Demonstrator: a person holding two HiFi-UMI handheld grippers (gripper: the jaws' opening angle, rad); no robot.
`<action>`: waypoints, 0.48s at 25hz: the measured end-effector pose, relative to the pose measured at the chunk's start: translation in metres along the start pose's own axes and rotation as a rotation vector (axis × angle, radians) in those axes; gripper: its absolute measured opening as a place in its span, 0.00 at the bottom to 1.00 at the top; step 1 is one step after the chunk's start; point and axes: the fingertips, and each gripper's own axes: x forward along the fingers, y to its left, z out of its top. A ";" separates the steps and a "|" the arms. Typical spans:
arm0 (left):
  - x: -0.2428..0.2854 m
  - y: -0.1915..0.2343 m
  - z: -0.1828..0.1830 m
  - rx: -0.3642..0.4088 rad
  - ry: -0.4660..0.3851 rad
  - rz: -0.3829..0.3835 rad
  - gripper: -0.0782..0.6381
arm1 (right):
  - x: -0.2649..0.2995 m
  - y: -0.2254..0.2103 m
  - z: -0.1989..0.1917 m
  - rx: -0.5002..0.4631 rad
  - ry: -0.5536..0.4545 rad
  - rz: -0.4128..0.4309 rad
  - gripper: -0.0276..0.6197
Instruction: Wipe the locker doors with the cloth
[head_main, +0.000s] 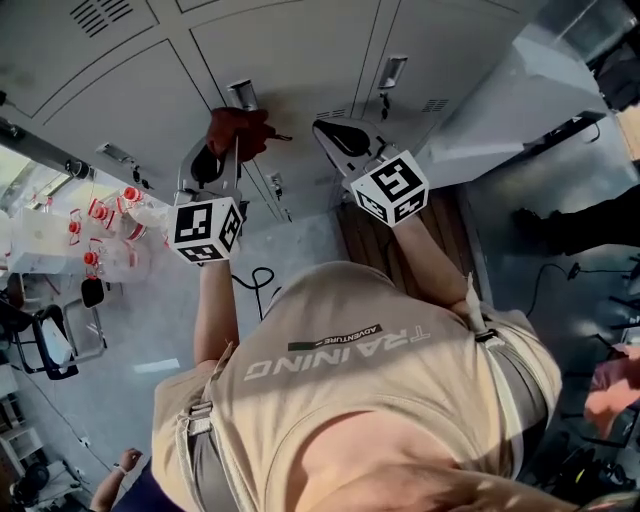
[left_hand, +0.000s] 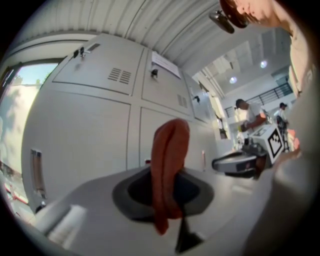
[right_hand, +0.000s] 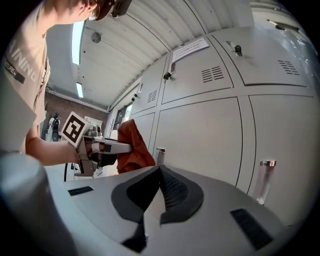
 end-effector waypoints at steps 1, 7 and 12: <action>-0.001 0.001 0.002 0.003 -0.004 0.006 0.21 | -0.003 0.000 0.002 -0.004 -0.006 -0.003 0.07; -0.012 0.003 0.012 0.002 -0.024 0.035 0.21 | -0.019 -0.007 0.012 -0.005 -0.029 -0.021 0.07; -0.021 -0.002 0.011 -0.017 -0.038 0.028 0.21 | -0.027 -0.006 0.003 -0.001 -0.021 -0.038 0.07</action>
